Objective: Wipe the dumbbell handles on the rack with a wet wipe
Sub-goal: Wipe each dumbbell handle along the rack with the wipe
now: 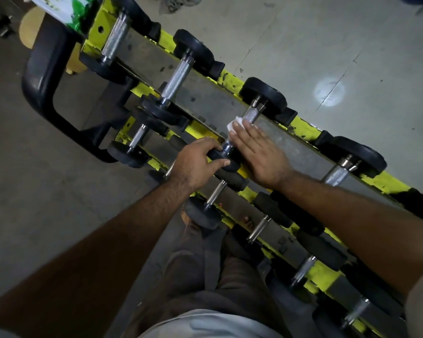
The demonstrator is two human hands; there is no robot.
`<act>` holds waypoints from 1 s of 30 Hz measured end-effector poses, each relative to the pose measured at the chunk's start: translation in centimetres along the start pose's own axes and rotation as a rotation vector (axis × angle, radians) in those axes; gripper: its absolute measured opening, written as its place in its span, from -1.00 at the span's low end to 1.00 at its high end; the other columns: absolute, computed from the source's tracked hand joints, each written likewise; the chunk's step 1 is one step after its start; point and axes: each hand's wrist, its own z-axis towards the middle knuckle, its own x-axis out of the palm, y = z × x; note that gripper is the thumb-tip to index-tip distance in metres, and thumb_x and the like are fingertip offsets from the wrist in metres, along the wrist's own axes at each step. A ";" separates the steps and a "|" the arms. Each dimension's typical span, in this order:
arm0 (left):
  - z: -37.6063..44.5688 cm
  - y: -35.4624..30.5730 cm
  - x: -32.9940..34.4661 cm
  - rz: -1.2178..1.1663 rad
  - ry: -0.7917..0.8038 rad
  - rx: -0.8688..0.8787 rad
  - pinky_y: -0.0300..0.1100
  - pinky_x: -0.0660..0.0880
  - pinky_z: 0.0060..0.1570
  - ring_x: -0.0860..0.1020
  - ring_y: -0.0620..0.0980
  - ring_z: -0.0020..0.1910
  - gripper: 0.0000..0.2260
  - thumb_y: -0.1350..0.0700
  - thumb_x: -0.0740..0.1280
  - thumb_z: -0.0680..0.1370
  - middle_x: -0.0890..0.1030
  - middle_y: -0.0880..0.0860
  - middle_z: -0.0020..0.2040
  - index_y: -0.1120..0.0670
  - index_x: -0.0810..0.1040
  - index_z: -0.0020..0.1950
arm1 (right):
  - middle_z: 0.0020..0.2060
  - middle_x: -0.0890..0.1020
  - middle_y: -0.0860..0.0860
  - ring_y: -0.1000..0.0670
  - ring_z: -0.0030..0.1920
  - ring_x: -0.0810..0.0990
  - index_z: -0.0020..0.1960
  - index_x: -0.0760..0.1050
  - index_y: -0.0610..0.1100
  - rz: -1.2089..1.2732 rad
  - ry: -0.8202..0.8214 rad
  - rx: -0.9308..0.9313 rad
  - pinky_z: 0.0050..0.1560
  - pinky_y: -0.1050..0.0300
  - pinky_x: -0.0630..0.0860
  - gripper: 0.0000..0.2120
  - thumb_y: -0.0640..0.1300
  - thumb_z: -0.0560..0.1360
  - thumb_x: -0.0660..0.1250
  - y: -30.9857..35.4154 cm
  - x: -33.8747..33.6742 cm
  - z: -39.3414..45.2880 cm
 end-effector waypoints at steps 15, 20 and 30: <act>-0.6 -0.3 1.0 -0.054 -0.073 -0.037 -0.24 0.40 -0.03 0.51 -0.13 0.00 -0.69 -0.01 0.55 0.39 0.58 -0.10 0.02 0.04 0.58 0.05 | 0.60 0.11 -0.24 -0.20 0.61 0.04 0.61 0.08 -0.28 0.036 -0.054 0.181 0.55 -0.24 0.13 -0.46 -0.23 0.66 0.10 -0.9 -0.9 0.6; -1.2 -0.3 1.9 -0.122 -0.132 -0.032 -0.23 0.44 0.14 0.52 -0.15 0.11 -0.68 0.05 0.56 0.38 0.53 -0.17 0.10 0.09 0.59 0.07 | 0.60 0.14 -0.19 -0.16 0.61 0.07 0.61 0.12 -0.22 -0.023 0.062 -0.065 0.57 -0.19 0.10 -0.42 -0.24 0.59 0.03 -2.9 -1.1 -0.3; -1.3 -0.9 1.7 -0.114 -0.101 -0.073 -0.15 0.40 0.30 0.49 -0.03 0.33 -0.68 0.08 0.56 0.39 0.59 -0.04 0.18 0.08 0.58 0.07 | 0.58 0.17 -0.22 -0.18 0.60 0.10 0.60 0.14 -0.25 -0.026 -0.007 0.052 0.57 -0.18 0.10 -0.40 -0.30 0.57 0.15 -2.5 -1.0 -0.1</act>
